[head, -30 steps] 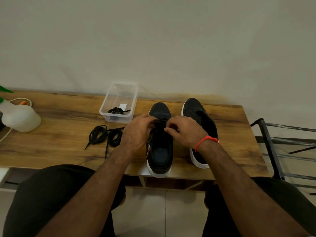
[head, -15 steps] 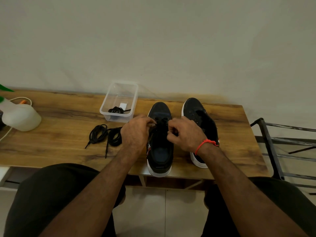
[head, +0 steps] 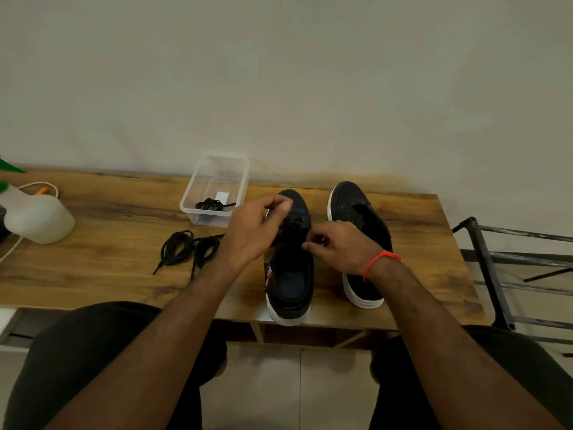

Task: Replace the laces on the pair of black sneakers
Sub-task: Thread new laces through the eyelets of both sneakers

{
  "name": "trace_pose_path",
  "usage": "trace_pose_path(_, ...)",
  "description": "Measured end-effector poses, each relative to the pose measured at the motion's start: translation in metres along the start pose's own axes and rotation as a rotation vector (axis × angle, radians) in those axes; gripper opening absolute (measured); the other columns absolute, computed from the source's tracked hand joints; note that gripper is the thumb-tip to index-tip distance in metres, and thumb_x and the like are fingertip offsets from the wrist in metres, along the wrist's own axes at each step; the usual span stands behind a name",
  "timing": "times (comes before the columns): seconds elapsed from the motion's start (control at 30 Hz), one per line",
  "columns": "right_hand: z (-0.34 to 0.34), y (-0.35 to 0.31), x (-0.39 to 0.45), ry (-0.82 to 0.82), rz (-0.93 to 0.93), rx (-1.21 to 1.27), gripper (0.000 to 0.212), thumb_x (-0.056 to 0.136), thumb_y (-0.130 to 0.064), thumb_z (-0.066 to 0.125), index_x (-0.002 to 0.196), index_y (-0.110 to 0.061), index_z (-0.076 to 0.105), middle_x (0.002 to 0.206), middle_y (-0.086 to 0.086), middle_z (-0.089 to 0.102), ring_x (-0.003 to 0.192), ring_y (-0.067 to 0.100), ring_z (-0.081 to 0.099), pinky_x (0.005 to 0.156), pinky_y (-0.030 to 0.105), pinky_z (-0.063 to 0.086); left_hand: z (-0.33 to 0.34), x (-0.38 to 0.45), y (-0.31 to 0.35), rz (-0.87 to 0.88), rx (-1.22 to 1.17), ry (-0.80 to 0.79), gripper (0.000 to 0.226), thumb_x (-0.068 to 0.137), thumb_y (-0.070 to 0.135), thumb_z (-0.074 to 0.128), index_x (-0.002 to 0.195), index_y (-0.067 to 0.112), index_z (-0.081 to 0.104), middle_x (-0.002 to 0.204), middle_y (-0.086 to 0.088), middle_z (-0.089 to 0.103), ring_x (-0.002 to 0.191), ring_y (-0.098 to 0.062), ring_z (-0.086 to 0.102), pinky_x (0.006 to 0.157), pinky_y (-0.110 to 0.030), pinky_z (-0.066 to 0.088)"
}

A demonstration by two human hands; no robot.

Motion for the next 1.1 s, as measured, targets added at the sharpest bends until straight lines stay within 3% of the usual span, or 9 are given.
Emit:
trace_pose_path(0.07, 0.000, -0.003, 0.001, 0.019, -0.007, -0.008, 0.020, 0.097, -0.041, 0.060, 0.101, -0.021, 0.066, 0.093, -0.004, 0.065, 0.087, 0.014, 0.062, 0.082, 0.041, 0.057, -0.001, -0.005, 0.012, 0.052, 0.061, -0.047, 0.020, 0.097, 0.039, 0.064, 0.108, 0.026, 0.075, 0.099, 0.016, 0.070, 0.087, 0.002, 0.061, 0.075, -0.016, 0.049)
trace_pose_path(0.2, -0.001, -0.007, 0.003, 0.066, -0.008, -0.022, 0.016, 0.096, -0.038, 0.062, 0.099, -0.022, 0.065, 0.092, -0.005, 0.064, 0.087, 0.014, 0.061, 0.082, 0.041, 0.057, 0.000, -0.010, 0.003, -0.004, 0.147, -0.061, 0.013, 0.096, 0.025, 0.067, 0.104, 0.019, 0.076, 0.084, 0.016, 0.066, 0.077, 0.001, 0.064, 0.068, -0.017, 0.055)
trace_pose_path(0.3, -0.002, -0.005, 0.002, 0.061, 0.026, -0.015, 0.012, 0.096, -0.035, 0.063, 0.096, -0.022, 0.065, 0.091, -0.006, 0.064, 0.085, 0.012, 0.061, 0.082, 0.039, 0.057, -0.008, -0.007, -0.005, -0.031, 0.253, -0.078, 0.012, 0.097, 0.020, 0.065, 0.101, 0.015, 0.075, 0.077, 0.017, 0.057, 0.073, 0.001, 0.057, 0.061, -0.012, 0.042)
trace_pose_path(0.43, 0.000, -0.005, 0.003, 0.013, 0.032, 0.000, 0.009, 0.096, -0.028, 0.064, 0.094, -0.020, 0.063, 0.090, -0.005, 0.062, 0.083, 0.011, 0.060, 0.081, 0.036, 0.057, -0.003, -0.010, -0.016, -0.151, 0.316, -0.209, 0.006, 0.098, 0.021, 0.064, 0.099, 0.019, 0.069, 0.082, 0.010, 0.059, 0.075, 0.000, 0.054, 0.067, -0.017, 0.041)
trace_pose_path(0.57, 0.000, -0.006, 0.002, 0.023, 0.042, 0.015, 0.014, 0.097, -0.035, 0.061, 0.094, -0.022, 0.063, 0.088, -0.006, 0.061, 0.083, 0.010, 0.059, 0.080, 0.034, 0.056, 0.002, -0.007, -0.018, -0.248, 0.171, -0.243, 0.007, 0.097, 0.020, 0.066, 0.101, 0.022, 0.061, 0.089, 0.004, 0.067, 0.076, -0.007, 0.064, 0.058, -0.021, 0.045)
trace_pose_path(0.63, 0.001, -0.007, 0.002, 0.035, 0.058, 0.014, 0.022, 0.097, -0.044, 0.058, 0.093, -0.023, 0.062, 0.086, -0.006, 0.061, 0.080, 0.011, 0.059, 0.077, 0.034, 0.056, 0.002, -0.004, -0.016, -0.202, 0.141, -0.183, 0.007, 0.099, 0.021, 0.063, 0.106, 0.024, 0.063, 0.100, 0.003, 0.066, 0.084, -0.009, 0.064, 0.064, -0.024, 0.050)
trace_pose_path(0.77, 0.005, -0.010, 0.004, 0.054, 0.075, -0.009, 0.021, 0.096, -0.047, 0.058, 0.093, -0.026, 0.060, 0.086, -0.006, 0.061, 0.081, 0.014, 0.060, 0.078, 0.041, 0.057, 0.013, -0.006, -0.015, 0.003, 0.282, -0.165, 0.032, 0.103, 0.019, 0.053, 0.132, 0.027, 0.064, 0.124, -0.001, 0.058, 0.114, -0.016, 0.055, 0.097, -0.038, 0.052)
trace_pose_path(0.87, 0.005, -0.012, 0.005, 0.059, 0.054, 0.008, 0.015, 0.097, -0.039, 0.061, 0.094, -0.025, 0.060, 0.088, -0.006, 0.061, 0.083, 0.014, 0.059, 0.081, 0.042, 0.057, 0.019, -0.008, -0.016, 0.104, 0.493, -0.181, 0.033, 0.100, 0.023, 0.058, 0.132, 0.031, 0.065, 0.129, 0.002, 0.052, 0.118, -0.017, 0.051, 0.097, -0.037, 0.051)
trace_pose_path(1.1, 0.003, -0.015, 0.004, 0.080, 0.043, -0.035, 0.016, 0.097, -0.038, 0.060, 0.091, -0.024, 0.060, 0.084, -0.006, 0.061, 0.080, 0.015, 0.058, 0.077, 0.041, 0.056, 0.017, -0.009, -0.016, 0.143, 0.527, -0.067, 0.023, 0.099, 0.031, 0.060, 0.120, 0.027, 0.068, 0.129, 0.006, 0.054, 0.111, -0.015, 0.058, 0.090, -0.031, 0.054)
Point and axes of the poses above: each hand's wrist, its own x-axis towards the middle knuckle, its own z-axis out of the palm, y = z × x, the point moved 1 cm from there along x, towards the middle knuckle
